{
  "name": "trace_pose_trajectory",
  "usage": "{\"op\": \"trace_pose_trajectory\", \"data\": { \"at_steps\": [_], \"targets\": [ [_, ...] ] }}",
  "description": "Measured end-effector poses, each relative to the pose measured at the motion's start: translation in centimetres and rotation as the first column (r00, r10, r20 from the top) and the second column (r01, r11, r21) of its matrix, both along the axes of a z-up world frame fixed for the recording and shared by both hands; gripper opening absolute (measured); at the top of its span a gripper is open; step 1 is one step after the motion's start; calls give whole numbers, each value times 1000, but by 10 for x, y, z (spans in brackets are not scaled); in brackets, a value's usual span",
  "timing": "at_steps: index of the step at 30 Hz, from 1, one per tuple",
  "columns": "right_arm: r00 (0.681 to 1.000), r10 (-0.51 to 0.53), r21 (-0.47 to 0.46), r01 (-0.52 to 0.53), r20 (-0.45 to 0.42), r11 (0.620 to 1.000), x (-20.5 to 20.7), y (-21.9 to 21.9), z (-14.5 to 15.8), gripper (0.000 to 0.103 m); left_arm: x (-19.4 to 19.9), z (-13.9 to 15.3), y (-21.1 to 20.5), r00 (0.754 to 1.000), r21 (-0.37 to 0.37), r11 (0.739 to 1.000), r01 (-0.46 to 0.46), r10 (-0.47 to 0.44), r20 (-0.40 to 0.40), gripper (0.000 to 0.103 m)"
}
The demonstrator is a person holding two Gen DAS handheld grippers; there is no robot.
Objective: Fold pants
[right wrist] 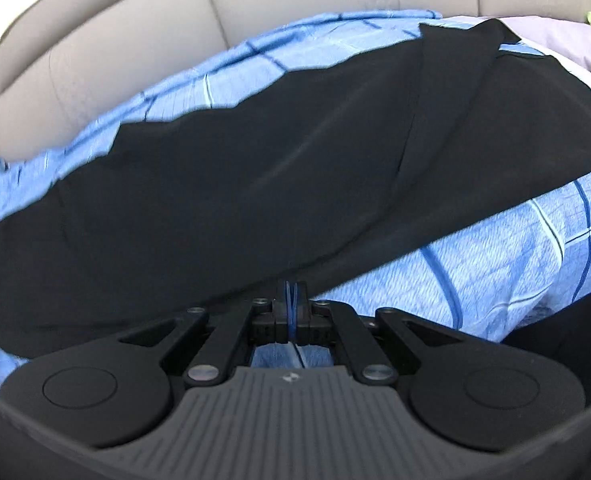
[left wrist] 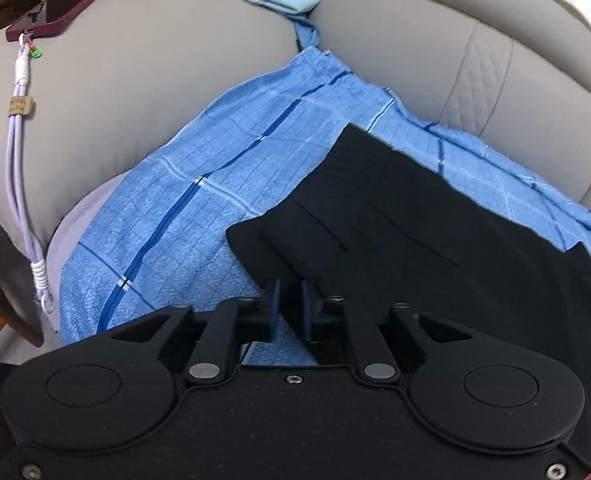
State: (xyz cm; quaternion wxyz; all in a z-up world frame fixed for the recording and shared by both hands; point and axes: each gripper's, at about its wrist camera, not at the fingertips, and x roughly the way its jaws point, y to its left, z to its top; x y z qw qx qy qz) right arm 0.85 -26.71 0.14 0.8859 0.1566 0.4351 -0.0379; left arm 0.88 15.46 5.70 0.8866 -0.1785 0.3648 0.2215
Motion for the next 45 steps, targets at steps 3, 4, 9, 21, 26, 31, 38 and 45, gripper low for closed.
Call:
{"op": "trace_pose_trajectory", "data": {
  "at_steps": [3, 4, 9, 21, 26, 31, 38, 45],
  "targets": [
    [999, 38, -26, -37, 24, 999, -5, 9, 0, 13, -6, 9, 0, 997, -1, 1000, 31, -31, 66, 47],
    [997, 56, -25, -55, 45, 998, -7, 12, 3, 18, -3, 12, 0, 996, 5, 999, 37, -37, 81, 47],
    [954, 225, -161, -195, 199, 968, -14, 52, 19, 47, -2, 18, 1, 987, -13, 992, 122, -120, 108, 59],
    [668, 721, -596, -507, 185, 623, -26, 185, -21, 63, 19, -12, 24, 995, -90, 991, 95, -92, 34, 63],
    [607, 780, -672, -514, 155, 533, -25, 207, -33, 69, 15, 0, 39, 994, -94, 995, 45, -35, 100, 60],
    [593, 785, -691, -490, 182, 531, -16, 219, -32, 72, 15, 10, 44, 989, -151, 981, 121, -106, 104, 60],
    [582, 787, -682, -492, 204, 541, -7, 223, -33, 70, 32, -17, 29, 989, -202, 968, 151, -145, 40, 61],
    [584, 778, -678, -477, 231, 560, -9, 218, -33, 70, 50, -21, 17, 996, -58, 998, 11, -6, 88, 61]
  ]
}}
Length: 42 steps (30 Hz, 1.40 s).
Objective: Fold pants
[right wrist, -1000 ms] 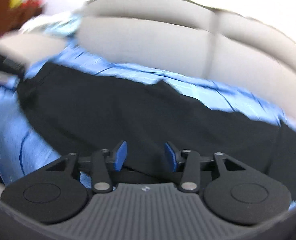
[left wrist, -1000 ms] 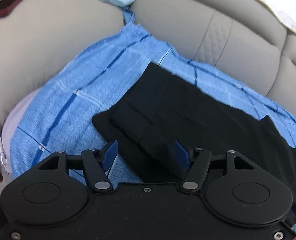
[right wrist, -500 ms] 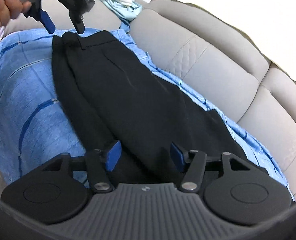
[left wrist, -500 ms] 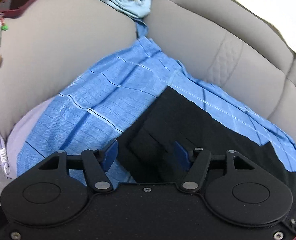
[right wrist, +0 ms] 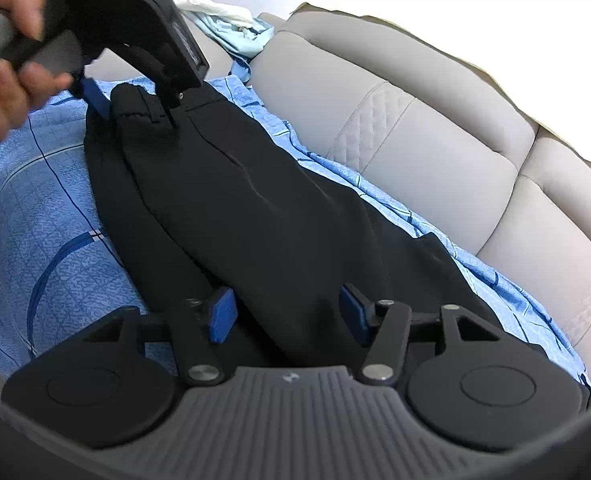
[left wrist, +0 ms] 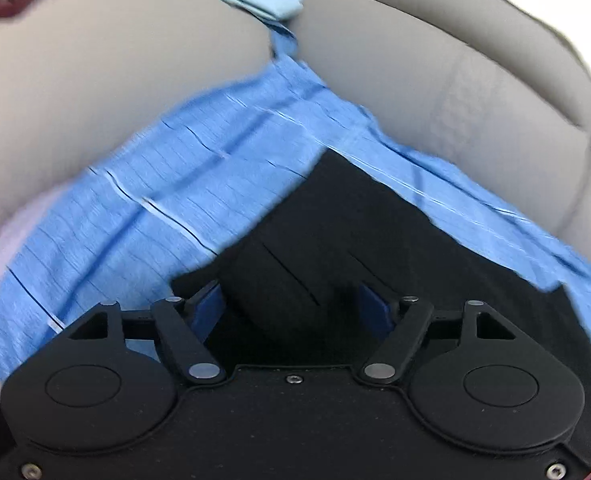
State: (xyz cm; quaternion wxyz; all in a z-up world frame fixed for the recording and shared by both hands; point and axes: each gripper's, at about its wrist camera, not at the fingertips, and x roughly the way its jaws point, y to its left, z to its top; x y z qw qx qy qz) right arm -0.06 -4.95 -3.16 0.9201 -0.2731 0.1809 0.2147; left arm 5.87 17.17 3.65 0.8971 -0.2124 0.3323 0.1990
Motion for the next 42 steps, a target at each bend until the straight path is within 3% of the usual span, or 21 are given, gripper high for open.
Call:
{"op": "trace_pose_trajectory", "data": {
  "at_steps": [2, 3, 6, 10, 13, 15, 17, 20, 24, 29, 31, 34, 37, 39, 42],
  "targets": [
    [1000, 2, -1, -2, 8, 1000, 1, 0, -1, 70, 5, -2, -2, 999, 41, 999, -30, 30, -16, 34],
    [1000, 1, 0, -1, 13, 1000, 0, 0, -1, 70, 6, -2, -3, 999, 57, 998, -36, 37, -15, 28],
    [999, -7, 1, 7, 42, 1000, -3, 1, -2, 70, 0, 8, -7, 999, 63, 997, -39, 37, 35, 19],
    [973, -80, -65, 96, 217, 993, -15, -2, -13, 75, -7, 31, -4, 996, 72, 996, -45, 39, 84, 17],
    [971, -107, -85, 128, 215, 988, -16, -16, -20, 75, -8, 44, 5, 994, 42, 998, -44, 40, 104, 16],
    [971, -134, -88, 154, 198, 984, -13, -26, -20, 62, -9, 47, 9, 995, 41, 998, -44, 39, 96, 16],
    [971, -179, -101, 197, 162, 975, -8, -35, -18, 8, -9, 45, 10, 996, 45, 998, -41, 37, 80, 16],
    [977, -188, -54, 194, 98, 980, -12, -48, -5, 7, -11, 37, 8, 998, 56, 998, -40, 38, 45, 16],
    [987, -145, -75, 150, 72, 986, -31, -46, 6, 7, -14, 24, 10, 998, 90, 994, -66, 66, -5, 16],
    [994, -109, -125, 110, 14, 986, -40, -39, -10, 8, -12, 8, 13, 995, 128, 990, -62, 71, -73, 18],
    [995, -93, -139, 95, 20, 986, -42, -36, -10, 16, -11, 10, 10, 995, 160, 985, -60, 72, -73, 18],
    [997, -76, -120, 74, -10, 990, -40, -39, -3, 18, -10, 16, 11, 994, 183, 980, -81, 93, -55, 18],
    [997, -72, -95, 67, -42, 993, -36, -43, 3, 31, -9, 22, 13, 990, 193, 974, -122, 132, -43, 21],
    [996, -64, -76, 59, -62, 995, -34, -45, 5, 36, -11, 29, 10, 984, 238, 958, -162, 174, -31, 28],
    [993, -71, -47, 67, -94, 997, -29, -49, 7, 36, -21, 43, 1, 976, 311, 926, -214, 214, 36, 29]
  ]
}}
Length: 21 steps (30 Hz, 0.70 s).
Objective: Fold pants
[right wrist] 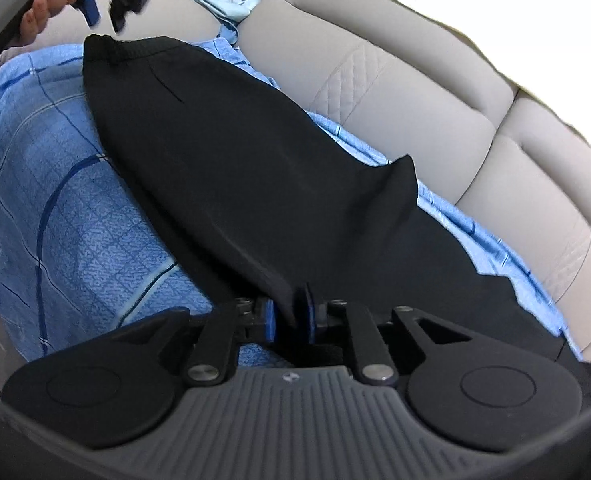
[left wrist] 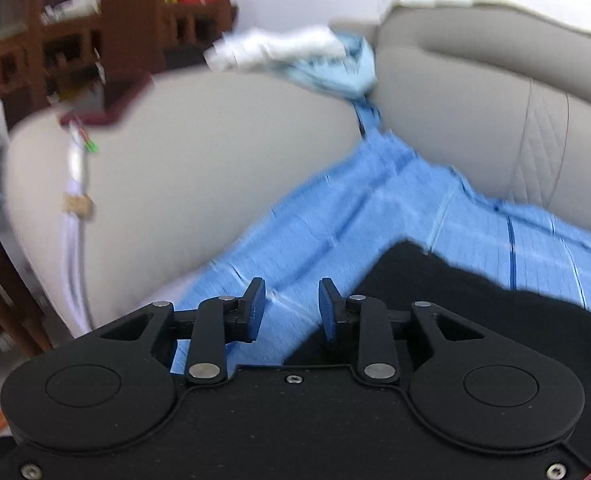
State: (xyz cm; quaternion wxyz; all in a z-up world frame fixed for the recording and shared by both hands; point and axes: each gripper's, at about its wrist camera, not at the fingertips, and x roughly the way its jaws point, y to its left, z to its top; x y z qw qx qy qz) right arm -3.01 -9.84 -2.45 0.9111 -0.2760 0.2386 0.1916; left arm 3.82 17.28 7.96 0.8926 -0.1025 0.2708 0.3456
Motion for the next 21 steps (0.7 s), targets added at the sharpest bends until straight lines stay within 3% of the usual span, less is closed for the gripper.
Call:
{"op": "trace_pose_trajectory", "data": {
  "at_steps": [2, 4, 7, 10, 13, 16, 19, 21],
  "targets": [
    [1000, 0, 21, 1, -18, 1000, 3, -2, 2, 36, -3, 11, -10, 998, 10, 999, 42, -42, 41, 31],
    [999, 11, 42, -9, -41, 999, 4, -3, 4, 37, 0, 18, -25, 987, 9, 989, 148, -148, 59, 32],
    [994, 44, 102, -34, -96, 994, 7, -6, 10, 48, 20, 16, -49, 941, -25, 941, 337, -335, 57, 34],
    [986, 71, 169, -44, -154, 985, 11, -15, 18, 63, 43, 1, -62, 903, -67, 901, 428, -425, 55, 34],
    [981, 63, 228, -20, -185, 974, 16, -30, 30, 69, 66, -22, -68, 901, -66, 899, 433, -433, 19, 34],
    [985, 3, 257, 42, -173, 965, 29, -54, 42, 76, 83, -47, -63, 925, -58, 928, 368, -372, -75, 31],
    [983, -117, 241, 148, -138, 959, 54, -86, 50, 78, 81, -60, -53, 937, -18, 941, 338, -339, -87, 30],
    [962, -242, 196, 264, -126, 944, 81, -109, 53, 79, 79, -63, -51, 939, 28, 943, 332, -328, -105, 31]
  ]
}}
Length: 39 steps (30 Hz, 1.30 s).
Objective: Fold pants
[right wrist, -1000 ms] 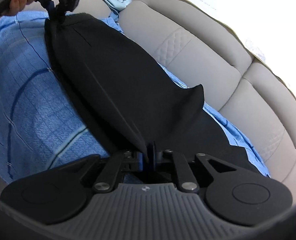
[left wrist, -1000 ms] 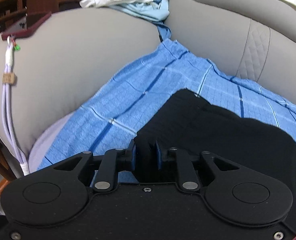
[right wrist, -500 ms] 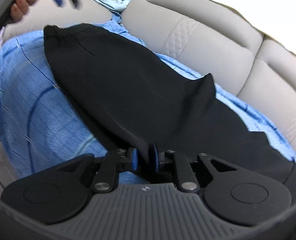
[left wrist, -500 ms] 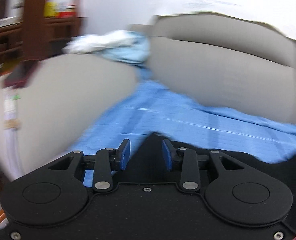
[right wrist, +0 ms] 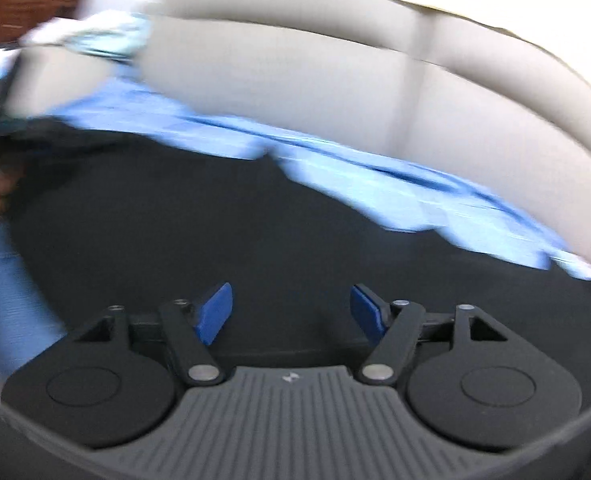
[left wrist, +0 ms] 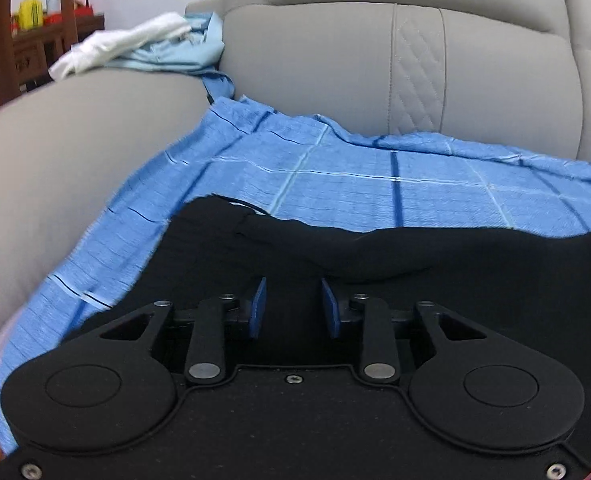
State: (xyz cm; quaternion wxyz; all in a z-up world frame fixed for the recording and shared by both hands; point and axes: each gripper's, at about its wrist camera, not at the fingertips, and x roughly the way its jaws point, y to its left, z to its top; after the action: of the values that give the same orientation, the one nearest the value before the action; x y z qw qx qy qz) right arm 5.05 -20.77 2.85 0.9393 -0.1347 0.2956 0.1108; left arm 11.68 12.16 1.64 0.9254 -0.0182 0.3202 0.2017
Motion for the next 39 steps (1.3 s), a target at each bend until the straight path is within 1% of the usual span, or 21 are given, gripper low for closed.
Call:
{"op": "trace_pose_trajectory", "data": {
  "at_steps": [1, 2, 4, 5, 8, 11, 14, 17, 18, 20, 22, 25, 27, 30, 31, 32, 34, 35, 36, 38, 39],
  "targets": [
    [997, -71, -6, 71, -5, 997, 16, -14, 2, 79, 1, -1, 0, 1000, 30, 999, -10, 10, -6, 33],
    [989, -149, 0, 149, -21, 989, 34, -31, 4, 80, 2, -3, 1, 1000, 52, 999, -18, 18, -10, 36],
    [954, -296, 19, 297, -50, 955, 72, -66, 7, 80, 0, -2, 3, 1000, 39, 999, -28, 28, 0, 39],
    [925, -373, 30, 376, -73, 926, 94, -88, 8, 80, -2, -1, 4, 1000, 27, 999, -28, 28, 6, 39],
    [840, -525, 32, 533, -135, 846, 154, -143, 9, 79, -3, 0, 6, 1000, 21, 1000, -21, 21, 14, 39],
    [747, -644, -9, 652, -168, 758, 200, -192, 8, 79, -5, 0, 4, 1000, 30, 999, -13, 12, 20, 39],
    [661, -720, -46, 729, -211, 683, 235, -231, 5, 79, -7, 0, 3, 1000, 26, 1000, -16, 16, 24, 39],
    [606, -757, -57, 770, -244, 635, 257, -262, -2, 76, -6, 1, 3, 999, 19, 999, -27, 27, 21, 39],
    [597, -758, -56, 775, -264, 630, 262, -269, -4, 75, -5, 1, 2, 999, 16, 999, -33, 33, 20, 39],
    [584, -748, -46, 778, -315, 626, 275, -281, -13, 69, -4, 2, 2, 999, 12, 999, -47, 47, 15, 39],
    [576, -739, -23, 783, -350, 621, 282, -294, -22, 69, -2, 2, 1, 998, 9, 998, -59, 59, 10, 39],
    [587, -721, 59, 789, -367, 612, 280, -304, -24, 69, 0, 3, 0, 997, 3, 997, -76, 76, 3, 40],
    [606, -701, 103, 779, -375, 618, 281, -306, -22, 71, 0, 4, 1, 996, -1, 996, -86, 86, 0, 40],
    [626, -681, 89, 757, -380, 647, 289, -301, -19, 73, 2, 4, -1, 995, 2, 995, -99, 99, -5, 40],
    [625, -682, 70, 755, -380, 652, 292, -299, -19, 73, 2, 4, -2, 994, 5, 994, -106, 106, -7, 40],
    [610, -692, 38, 760, -387, 649, 297, -297, -21, 73, 3, 4, -3, 994, 8, 994, -111, 111, -8, 40],
    [599, -695, 13, 761, -398, 648, 301, -296, -25, 70, 4, 4, -4, 993, 9, 993, -121, 121, -12, 40],
    [602, -691, 26, 761, -401, 648, 300, -297, -26, 66, 4, 4, -4, 992, 9, 992, -125, 125, -13, 40],
    [610, -683, 54, 760, -402, 648, 299, -298, -26, 64, 4, 4, -5, 992, 9, 992, -128, 128, -13, 40],
    [627, -662, 108, 754, -412, 648, 296, -300, -24, 64, 5, 4, -6, 991, 13, 991, -133, 133, -15, 40],
    [634, -656, 106, 747, -410, 656, 296, -299, -23, 65, 5, 4, -6, 990, 14, 991, -137, 137, -15, 40]
  ]
}}
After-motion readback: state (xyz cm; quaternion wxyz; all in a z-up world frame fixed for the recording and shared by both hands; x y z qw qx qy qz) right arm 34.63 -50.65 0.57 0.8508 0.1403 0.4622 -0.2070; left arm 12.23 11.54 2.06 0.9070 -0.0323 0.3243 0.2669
